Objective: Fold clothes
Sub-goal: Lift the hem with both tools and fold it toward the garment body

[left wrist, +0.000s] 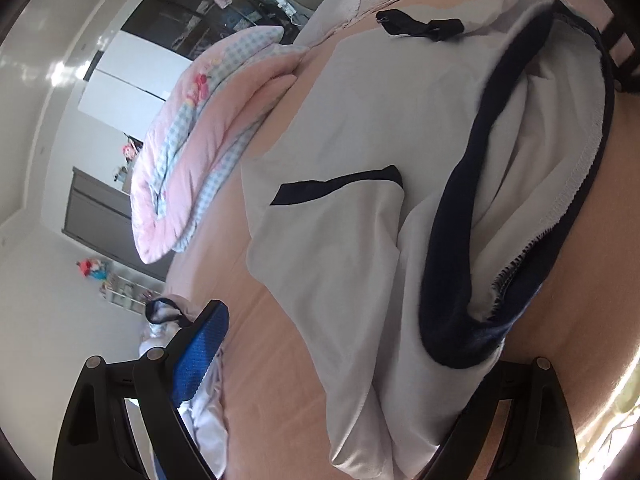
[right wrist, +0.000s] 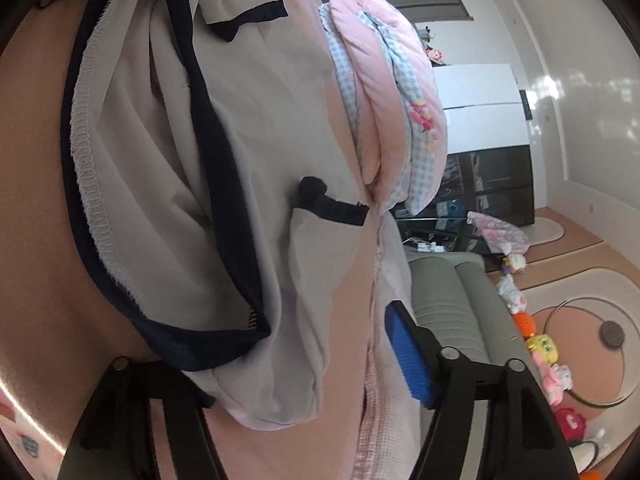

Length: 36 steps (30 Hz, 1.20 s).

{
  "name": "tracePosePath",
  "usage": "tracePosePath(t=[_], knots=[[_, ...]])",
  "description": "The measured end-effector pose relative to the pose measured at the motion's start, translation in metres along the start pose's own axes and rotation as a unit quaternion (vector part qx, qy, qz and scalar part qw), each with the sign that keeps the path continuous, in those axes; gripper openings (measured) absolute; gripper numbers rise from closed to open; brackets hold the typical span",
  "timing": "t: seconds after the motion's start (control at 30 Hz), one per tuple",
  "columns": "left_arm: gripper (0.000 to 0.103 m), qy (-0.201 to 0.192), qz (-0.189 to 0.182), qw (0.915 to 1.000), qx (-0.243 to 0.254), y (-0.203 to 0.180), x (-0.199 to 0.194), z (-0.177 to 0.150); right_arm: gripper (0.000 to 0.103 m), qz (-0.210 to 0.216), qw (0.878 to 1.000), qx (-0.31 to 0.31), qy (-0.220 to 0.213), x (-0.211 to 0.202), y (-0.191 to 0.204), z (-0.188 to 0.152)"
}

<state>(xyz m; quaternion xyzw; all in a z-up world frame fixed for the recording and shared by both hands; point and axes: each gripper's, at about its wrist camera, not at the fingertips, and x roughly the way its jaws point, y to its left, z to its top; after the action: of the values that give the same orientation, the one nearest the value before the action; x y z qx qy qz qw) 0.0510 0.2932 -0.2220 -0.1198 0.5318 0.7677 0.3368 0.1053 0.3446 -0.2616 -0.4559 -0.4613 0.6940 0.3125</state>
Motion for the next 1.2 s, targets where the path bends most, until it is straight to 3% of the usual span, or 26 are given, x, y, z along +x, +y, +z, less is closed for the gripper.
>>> tracePosePath(t=[0.03,0.13,0.23,0.37,0.43,0.57,1.2], knots=[[0.092,-0.002,0.000,1.0000,0.001,-0.001,0.000,0.000,0.041,0.000,1.000,-0.004,-0.002,-0.002,0.005,-0.001],[0.089,-0.009,-0.002,0.9999,0.006,-0.005,-0.001,-0.001,0.025,-0.028,0.998,-0.061,-0.014,-0.009,0.026,0.002],[0.073,-0.017,-0.005,0.9997,0.013,-0.011,-0.003,-0.003,0.018,-0.042,0.994,-0.096,-0.012,-0.011,0.037,0.004],[0.020,-0.037,-0.004,0.9973,0.064,-0.038,-0.012,-0.005,0.018,-0.038,0.996,-0.082,-0.011,-0.011,0.034,0.003],[0.009,-0.035,0.011,0.9951,0.092,-0.051,-0.013,-0.003,0.018,-0.042,0.995,-0.085,-0.009,-0.011,0.034,0.003],[0.008,-0.029,-0.008,0.9952,0.093,-0.049,-0.013,0.000,0.019,-0.049,0.995,-0.085,-0.015,-0.009,0.031,0.004],[0.008,-0.036,0.006,0.9952,0.091,-0.053,-0.016,0.000,0.024,-0.038,0.998,-0.048,0.002,0.011,0.018,0.010]])
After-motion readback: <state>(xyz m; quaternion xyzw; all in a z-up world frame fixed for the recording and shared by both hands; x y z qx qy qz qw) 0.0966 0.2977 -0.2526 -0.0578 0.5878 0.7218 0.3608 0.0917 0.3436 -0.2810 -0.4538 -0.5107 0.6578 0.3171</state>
